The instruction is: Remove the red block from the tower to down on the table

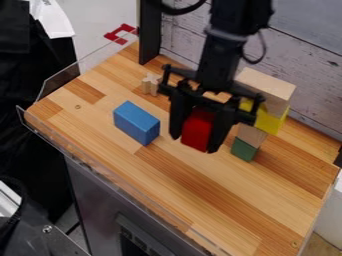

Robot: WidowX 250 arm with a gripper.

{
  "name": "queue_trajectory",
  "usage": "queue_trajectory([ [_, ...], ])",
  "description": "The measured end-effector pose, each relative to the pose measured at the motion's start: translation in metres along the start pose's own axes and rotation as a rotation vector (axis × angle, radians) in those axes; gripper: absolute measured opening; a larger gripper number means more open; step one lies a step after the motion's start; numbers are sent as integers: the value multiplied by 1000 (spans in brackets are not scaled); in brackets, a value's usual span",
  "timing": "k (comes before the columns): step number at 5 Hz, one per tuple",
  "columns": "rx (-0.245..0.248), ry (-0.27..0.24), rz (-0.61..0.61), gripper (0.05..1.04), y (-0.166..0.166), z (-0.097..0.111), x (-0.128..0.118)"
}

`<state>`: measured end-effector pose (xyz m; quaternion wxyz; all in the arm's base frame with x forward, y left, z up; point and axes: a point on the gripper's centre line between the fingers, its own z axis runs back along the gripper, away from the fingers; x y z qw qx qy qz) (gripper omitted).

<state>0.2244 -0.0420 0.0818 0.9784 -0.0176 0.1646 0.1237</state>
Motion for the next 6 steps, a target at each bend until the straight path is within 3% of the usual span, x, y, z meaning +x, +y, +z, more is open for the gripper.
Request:
queue_trajectory([
  [1, -12, -49, 38, 592, 6, -8, 8],
  [2, -8, -48, 59, 592, 8, -23, 20],
  [6, 44, 12, -59, 591, 19, -44, 17],
])
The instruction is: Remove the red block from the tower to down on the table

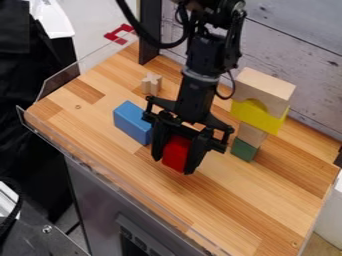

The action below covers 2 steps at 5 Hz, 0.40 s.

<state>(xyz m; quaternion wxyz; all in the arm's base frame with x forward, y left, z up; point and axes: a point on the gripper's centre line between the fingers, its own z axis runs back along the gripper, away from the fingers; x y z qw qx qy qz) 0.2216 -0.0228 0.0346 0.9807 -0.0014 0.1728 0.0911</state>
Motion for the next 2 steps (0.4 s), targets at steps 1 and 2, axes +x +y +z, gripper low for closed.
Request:
queue_trajectory([
  [1, 7, 21, 24, 591, 7, -2, -3],
  [2, -12, 23, 24, 592, 5, -2, -3],
])
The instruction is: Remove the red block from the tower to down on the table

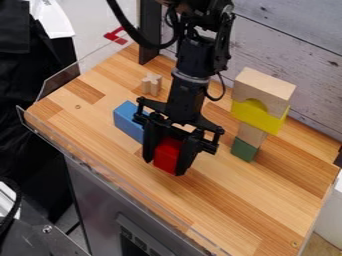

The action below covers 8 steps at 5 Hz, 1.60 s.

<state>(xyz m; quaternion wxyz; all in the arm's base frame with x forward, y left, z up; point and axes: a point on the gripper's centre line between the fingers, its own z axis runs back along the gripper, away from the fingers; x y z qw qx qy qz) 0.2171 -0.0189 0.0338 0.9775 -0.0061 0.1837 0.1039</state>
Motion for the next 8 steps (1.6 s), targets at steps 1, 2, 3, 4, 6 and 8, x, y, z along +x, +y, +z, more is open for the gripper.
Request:
queue_trajectory([
  [1, -20, 44, -56, 591, -4, -9, -1],
  [2, -14, 66, -70, 613, -4, -12, 1],
  [3, -12, 75, -73, 930, -4, -11, 2],
  [4, -25, 63, -71, 1005, -6, -10, 4],
  [6, -61, -220, -54, 999, 5, 71, -7],
  [8, 18, -272, -47, 999, 5, 139, -15],
])
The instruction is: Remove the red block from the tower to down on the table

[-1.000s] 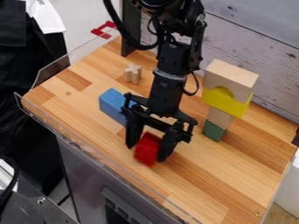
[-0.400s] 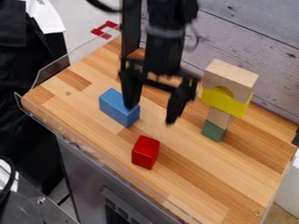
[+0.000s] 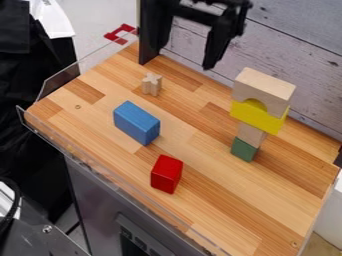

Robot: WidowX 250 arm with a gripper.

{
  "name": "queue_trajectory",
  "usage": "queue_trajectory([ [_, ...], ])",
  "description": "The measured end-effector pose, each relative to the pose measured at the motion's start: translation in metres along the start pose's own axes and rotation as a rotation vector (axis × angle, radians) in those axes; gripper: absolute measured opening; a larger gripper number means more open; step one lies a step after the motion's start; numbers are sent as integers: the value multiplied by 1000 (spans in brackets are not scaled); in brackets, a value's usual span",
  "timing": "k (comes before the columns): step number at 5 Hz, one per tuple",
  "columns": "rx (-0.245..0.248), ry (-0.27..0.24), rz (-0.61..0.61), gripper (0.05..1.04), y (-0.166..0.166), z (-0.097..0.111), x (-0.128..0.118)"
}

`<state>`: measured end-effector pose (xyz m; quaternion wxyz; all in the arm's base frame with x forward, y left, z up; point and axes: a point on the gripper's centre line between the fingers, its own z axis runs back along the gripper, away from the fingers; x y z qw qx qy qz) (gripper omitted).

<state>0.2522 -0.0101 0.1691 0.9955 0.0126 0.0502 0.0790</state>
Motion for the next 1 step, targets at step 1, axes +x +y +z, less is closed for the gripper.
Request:
queue_trajectory([
  [1, -3, 2, -4, 999, -3, 3, -1],
])
